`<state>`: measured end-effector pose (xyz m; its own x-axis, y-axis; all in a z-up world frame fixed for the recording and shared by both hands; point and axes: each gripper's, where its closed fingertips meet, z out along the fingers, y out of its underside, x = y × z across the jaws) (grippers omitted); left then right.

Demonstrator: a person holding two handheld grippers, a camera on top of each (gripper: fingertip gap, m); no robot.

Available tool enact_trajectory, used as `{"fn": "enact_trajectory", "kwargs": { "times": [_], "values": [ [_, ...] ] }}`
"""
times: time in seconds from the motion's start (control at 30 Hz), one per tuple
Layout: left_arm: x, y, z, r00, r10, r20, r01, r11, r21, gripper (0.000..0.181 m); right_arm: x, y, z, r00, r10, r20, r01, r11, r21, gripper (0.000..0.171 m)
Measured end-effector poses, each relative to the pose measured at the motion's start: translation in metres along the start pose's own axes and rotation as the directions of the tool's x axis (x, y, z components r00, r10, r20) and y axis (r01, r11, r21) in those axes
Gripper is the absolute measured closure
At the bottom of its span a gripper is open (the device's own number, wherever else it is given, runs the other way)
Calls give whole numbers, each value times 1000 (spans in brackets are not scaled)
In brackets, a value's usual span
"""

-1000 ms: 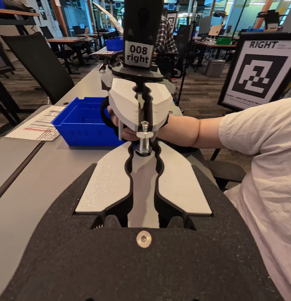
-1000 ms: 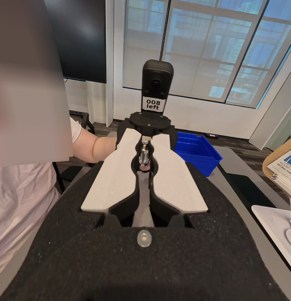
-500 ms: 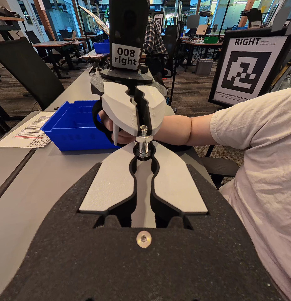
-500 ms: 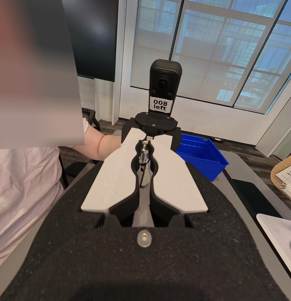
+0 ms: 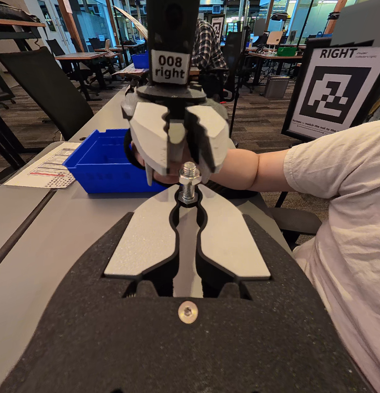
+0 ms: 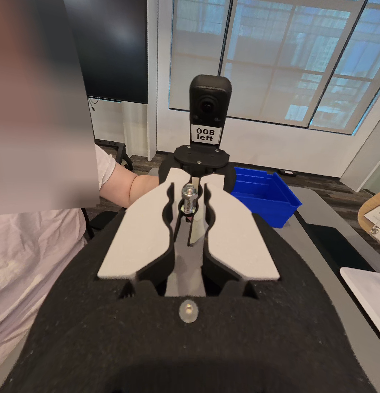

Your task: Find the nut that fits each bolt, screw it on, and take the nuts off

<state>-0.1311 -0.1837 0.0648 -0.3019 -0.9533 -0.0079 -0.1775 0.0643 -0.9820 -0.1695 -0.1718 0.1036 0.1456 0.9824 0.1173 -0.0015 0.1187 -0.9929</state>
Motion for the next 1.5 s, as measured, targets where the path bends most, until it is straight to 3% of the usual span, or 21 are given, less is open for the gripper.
{"fn": "enact_trajectory", "kwargs": {
  "times": [0.27,0.47,0.63,0.8,1.1,1.17,1.5],
  "values": [
    [-26,4,-5,987,-18,160,22,999,-26,171,28,6,-4,964,-27,-266,-9,991,-132,133],
    [-25,6,-3,986,0,170,9,999,-47,171,24,14,5,968,-10,-250,-32,986,-164,139],
    [-23,6,-2,986,11,167,-2,999,-53,171,20,17,6,974,-33,-226,-10,982,-187,156],
    [-22,3,-3,986,25,168,-19,999,-36,171,19,13,5,975,-39,-217,1,985,-173,156],
    [-21,-3,-3,986,16,167,-17,1000,6,165,19,7,6,980,152,-128,-156,988,-21,156],
    [-21,-4,-4,985,26,171,-28,1000,10,171,19,8,7,980,156,-123,-159,987,-17,156],
    [-17,-4,-2,987,33,158,-33,999,-2,171,14,7,8,991,65,-116,-69,997,-34,156]
  ]
}}
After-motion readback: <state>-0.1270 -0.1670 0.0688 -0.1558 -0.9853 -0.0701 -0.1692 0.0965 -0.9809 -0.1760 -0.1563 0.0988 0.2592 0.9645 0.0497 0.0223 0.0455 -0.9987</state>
